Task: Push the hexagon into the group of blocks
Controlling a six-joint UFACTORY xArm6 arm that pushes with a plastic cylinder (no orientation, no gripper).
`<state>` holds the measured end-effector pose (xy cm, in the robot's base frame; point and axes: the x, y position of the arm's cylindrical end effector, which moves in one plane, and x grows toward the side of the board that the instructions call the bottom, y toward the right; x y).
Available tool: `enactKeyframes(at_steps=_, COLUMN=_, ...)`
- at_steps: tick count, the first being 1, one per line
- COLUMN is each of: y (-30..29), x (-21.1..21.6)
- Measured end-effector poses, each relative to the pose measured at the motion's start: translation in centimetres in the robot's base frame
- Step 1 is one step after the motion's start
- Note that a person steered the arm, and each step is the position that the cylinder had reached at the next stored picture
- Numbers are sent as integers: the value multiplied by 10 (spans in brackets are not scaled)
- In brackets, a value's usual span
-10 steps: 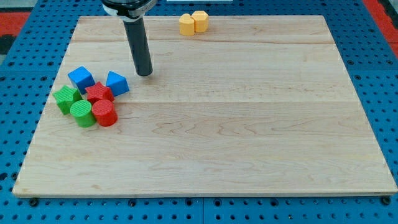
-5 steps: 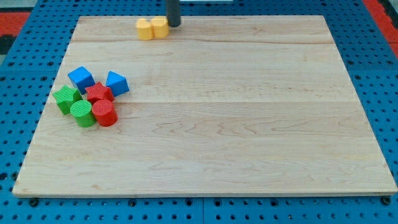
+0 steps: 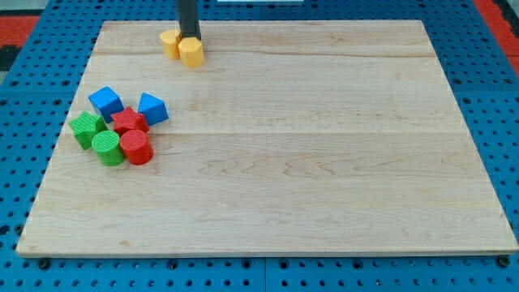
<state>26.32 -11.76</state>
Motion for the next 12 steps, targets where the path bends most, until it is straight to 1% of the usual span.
enactKeyframes(at_steps=1, y=25, x=50)
enactKeyframes(at_steps=2, y=24, x=78)
enactKeyframes(at_steps=3, y=37, x=57)
enactKeyframes(at_steps=4, y=31, x=66)
enactKeyframes(at_steps=5, y=5, x=92)
enactKeyframes(at_steps=6, y=-26, x=92)
enactKeyframes(at_steps=7, y=-29, x=96)
enactKeyframes(at_steps=8, y=-6, x=115)
enactKeyframes(at_steps=9, y=-4, x=146)
enactKeyframes(at_steps=10, y=10, x=140)
enactKeyframes(at_steps=11, y=37, x=155)
enactKeyframes(at_steps=12, y=37, x=184)
